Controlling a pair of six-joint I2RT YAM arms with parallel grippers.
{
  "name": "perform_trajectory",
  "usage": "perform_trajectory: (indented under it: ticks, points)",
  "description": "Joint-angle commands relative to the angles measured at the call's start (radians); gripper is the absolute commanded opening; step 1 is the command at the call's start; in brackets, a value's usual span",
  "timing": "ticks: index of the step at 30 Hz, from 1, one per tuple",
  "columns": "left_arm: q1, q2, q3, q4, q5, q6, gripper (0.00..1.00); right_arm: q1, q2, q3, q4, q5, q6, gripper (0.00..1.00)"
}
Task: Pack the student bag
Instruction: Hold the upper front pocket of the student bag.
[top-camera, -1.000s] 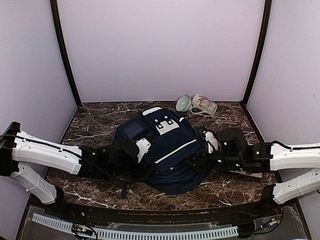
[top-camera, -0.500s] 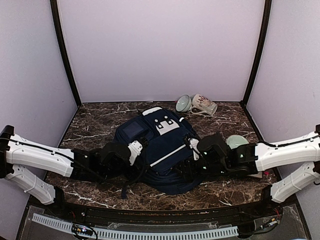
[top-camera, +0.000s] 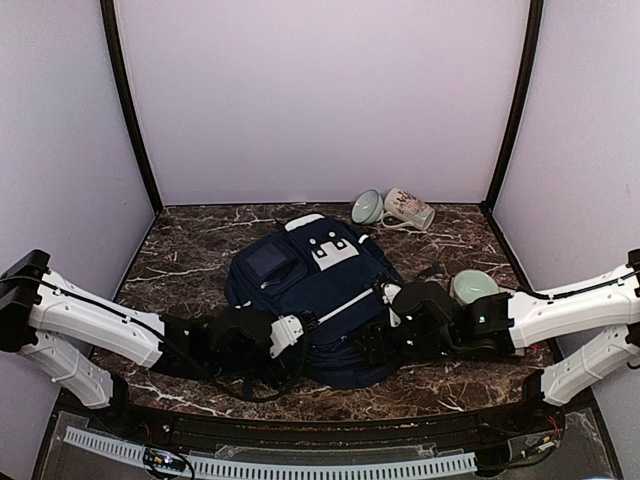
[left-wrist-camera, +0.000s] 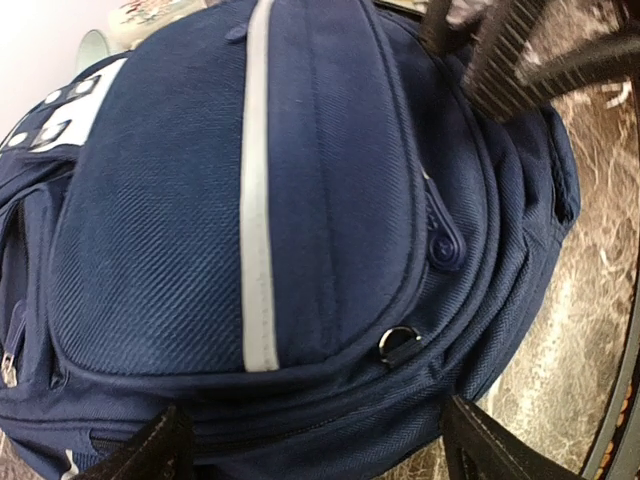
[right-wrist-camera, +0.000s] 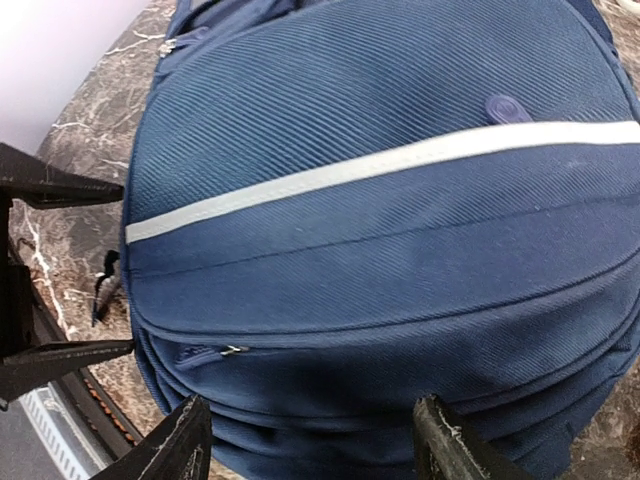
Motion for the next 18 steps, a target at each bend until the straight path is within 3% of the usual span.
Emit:
perform_trajectory:
  ticks: [1, 6, 10, 13, 18]
  points:
    - [-0.005, 0.044, 0.055, 0.027, -0.020, 0.108, 0.88, 0.008, -0.026, -0.035, 0.032, 0.037, 0.022, 0.70]
    - [-0.006, 0.078, 0.102, -0.013, -0.044, 0.130, 0.85, 0.008, -0.031, -0.057, 0.059, 0.031, 0.023, 0.70]
    - [-0.020, 0.000, 0.110, -0.071, 0.054, 0.137, 0.83, 0.007, -0.032, -0.062, 0.060, 0.035, 0.022, 0.70]
    - [-0.029, -0.051, 0.114, -0.069, 0.047, 0.162, 0.83, 0.007, -0.037, -0.066, 0.060, 0.050, 0.019, 0.71]
    - [-0.028, 0.031, 0.178, -0.100, -0.004, 0.201, 0.83, 0.007, -0.051, -0.081, 0.068, 0.072, 0.017, 0.72]
